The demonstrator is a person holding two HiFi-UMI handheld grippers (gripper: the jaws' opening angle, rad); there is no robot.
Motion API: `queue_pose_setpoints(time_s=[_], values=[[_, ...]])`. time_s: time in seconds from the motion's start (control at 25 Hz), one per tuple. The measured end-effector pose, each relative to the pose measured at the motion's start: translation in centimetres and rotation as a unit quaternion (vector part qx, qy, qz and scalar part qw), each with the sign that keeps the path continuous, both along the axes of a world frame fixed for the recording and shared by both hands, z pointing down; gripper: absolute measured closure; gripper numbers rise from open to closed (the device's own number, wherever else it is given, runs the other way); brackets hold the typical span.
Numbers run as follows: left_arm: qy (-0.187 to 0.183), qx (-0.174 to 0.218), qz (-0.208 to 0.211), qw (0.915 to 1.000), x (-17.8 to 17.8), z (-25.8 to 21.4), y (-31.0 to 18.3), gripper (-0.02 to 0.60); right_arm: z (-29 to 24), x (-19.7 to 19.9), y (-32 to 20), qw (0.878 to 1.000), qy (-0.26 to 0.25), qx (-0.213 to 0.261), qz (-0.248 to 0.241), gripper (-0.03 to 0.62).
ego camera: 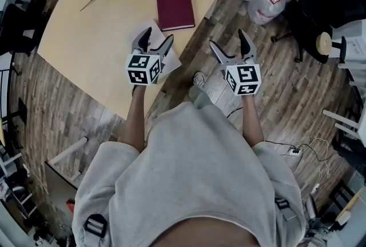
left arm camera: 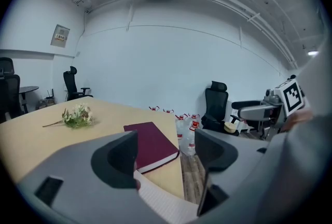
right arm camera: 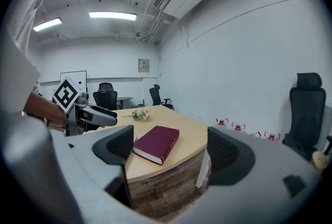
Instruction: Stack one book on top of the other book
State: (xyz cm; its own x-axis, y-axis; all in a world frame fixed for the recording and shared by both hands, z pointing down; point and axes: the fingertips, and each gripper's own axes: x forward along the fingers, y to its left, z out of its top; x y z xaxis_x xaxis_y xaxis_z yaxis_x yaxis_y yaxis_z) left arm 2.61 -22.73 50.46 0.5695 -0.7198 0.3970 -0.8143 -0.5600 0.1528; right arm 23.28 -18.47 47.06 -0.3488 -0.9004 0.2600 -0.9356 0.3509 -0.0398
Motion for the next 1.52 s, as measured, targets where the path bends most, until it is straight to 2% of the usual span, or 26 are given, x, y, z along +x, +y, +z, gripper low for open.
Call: queue_pose_setpoints(time_s=[0.28, 0.6, 0.84, 1.16, 1.4, 1.52], values=[[-0.007, -0.009, -0.032, 0.9994, 1.0, 0.6, -2.4, 0.236, 0.4, 1.4, -4.0, 0.999, -0.005, -0.004, -0.033, 0.161], [-0.026, -0.024, -0.067, 0.9971, -1.4, 1.7, -2.8, 0.236, 1.2, -1.2, -6.6, 0.997, -0.010, -0.013, -0.081, 0.161], [-0.032, -0.037, -0.108, 0.9930, -6.2, 2.7, -1.0, 0.236, 1.7, -5.6, -7.2, 0.992, -0.009, -0.020, -0.124, 0.163], [-0.019, -0.055, -0.185, 0.9811, -14.0, 3.6, 2.4, 0.236, 2.1, -13.6, -7.2, 0.980, -0.002, -0.031, -0.197, 0.161], [-0.010, -0.066, -0.232, 0.9704, -18.2, 4.1, 5.1, 0.236, 2.5, -18.4, -6.8, 0.970, 0.000, -0.036, -0.240, 0.161], [-0.005, -0.069, -0.248, 0.9663, -19.0, 4.5, 6.0, 0.236, 2.8, -19.9, -6.5, 0.965, 0.001, -0.040, -0.257, 0.161]])
